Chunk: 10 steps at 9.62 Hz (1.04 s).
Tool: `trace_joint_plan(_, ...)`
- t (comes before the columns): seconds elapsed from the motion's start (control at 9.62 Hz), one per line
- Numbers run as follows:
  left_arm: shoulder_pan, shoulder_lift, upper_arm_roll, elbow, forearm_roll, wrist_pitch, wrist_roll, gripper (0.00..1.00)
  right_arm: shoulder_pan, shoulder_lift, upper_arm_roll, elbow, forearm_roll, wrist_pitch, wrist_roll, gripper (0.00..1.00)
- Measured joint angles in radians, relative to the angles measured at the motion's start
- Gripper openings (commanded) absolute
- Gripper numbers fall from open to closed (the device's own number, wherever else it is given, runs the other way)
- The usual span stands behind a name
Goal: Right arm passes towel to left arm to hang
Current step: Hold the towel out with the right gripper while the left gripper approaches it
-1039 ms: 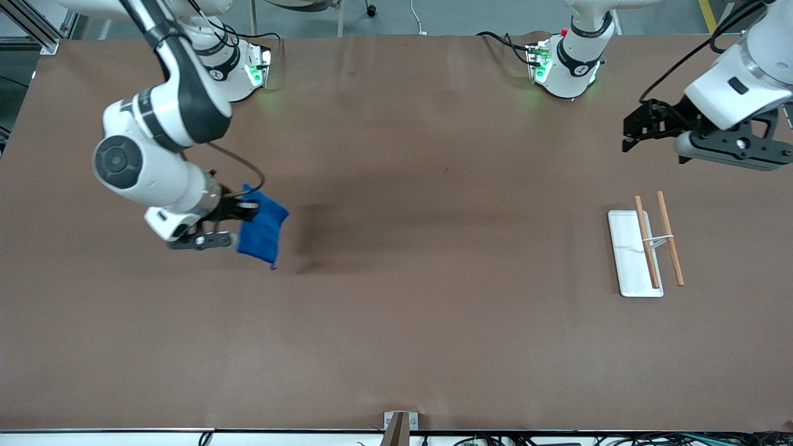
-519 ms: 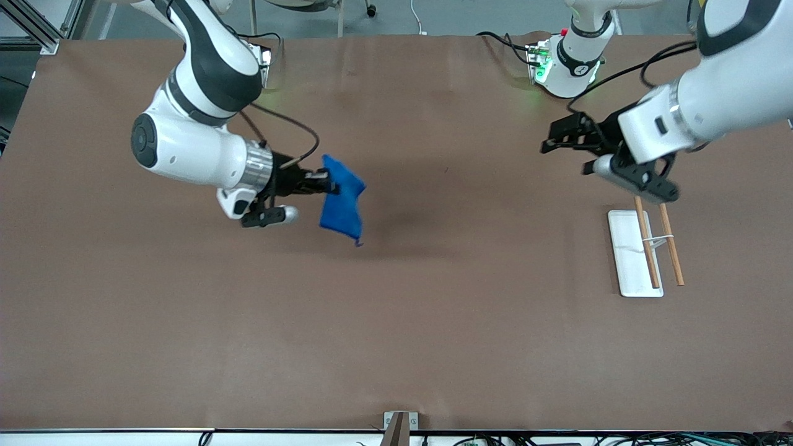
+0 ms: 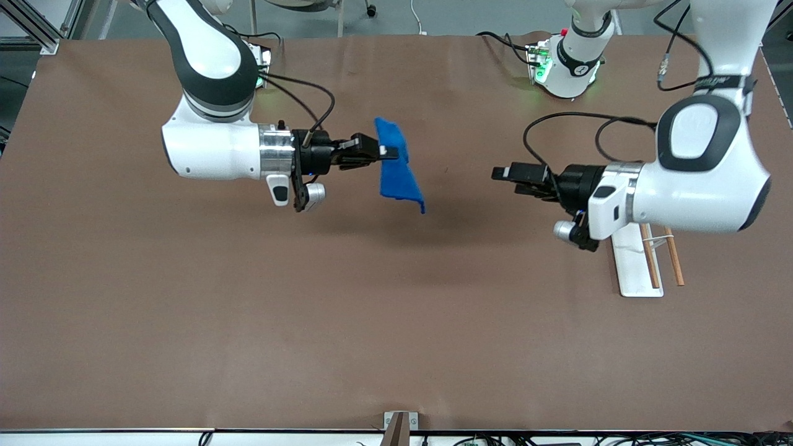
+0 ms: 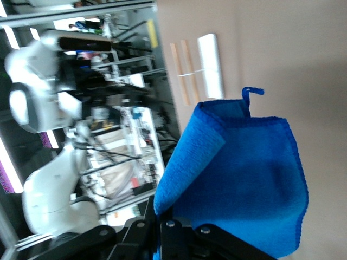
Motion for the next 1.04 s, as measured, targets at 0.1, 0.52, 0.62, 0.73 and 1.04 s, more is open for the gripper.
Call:
trace_joint_plan(0.1, 0.001, 0.024, 0.000, -0.031, -0.069, 0.000, 0.058, 0.84, 0.013, 0.000, 0.010, 0.000, 0.081, 0.022, -0.026, 0.00)
trace_joint_plan(0.52, 0.013, 0.083, 0.000, -0.163, -0.362, -0.001, 0.325, 0.84, 0.064, 0.009, 0.014, 0.000, 0.333, 0.041, -0.152, 0.00)
trace_joint_plan(0.62, 0.025, 0.096, 0.000, -0.193, -0.421, -0.022, 0.389, 0.82, 0.068, 0.011, 0.014, 0.000, 0.347, 0.041, -0.157, 0.00)
trace_joint_plan(0.73, 0.040, 0.117, 0.000, -0.210, -0.473, -0.070, 0.448, 0.82, 0.070, 0.011, 0.014, 0.000, 0.350, 0.045, -0.158, 0.00)
trace_joint_plan(1.04, 0.115, 0.201, 0.000, -0.215, -0.535, -0.232, 0.635, 0.81, 0.071, 0.011, 0.014, 0.000, 0.351, 0.061, -0.158, 0.00)
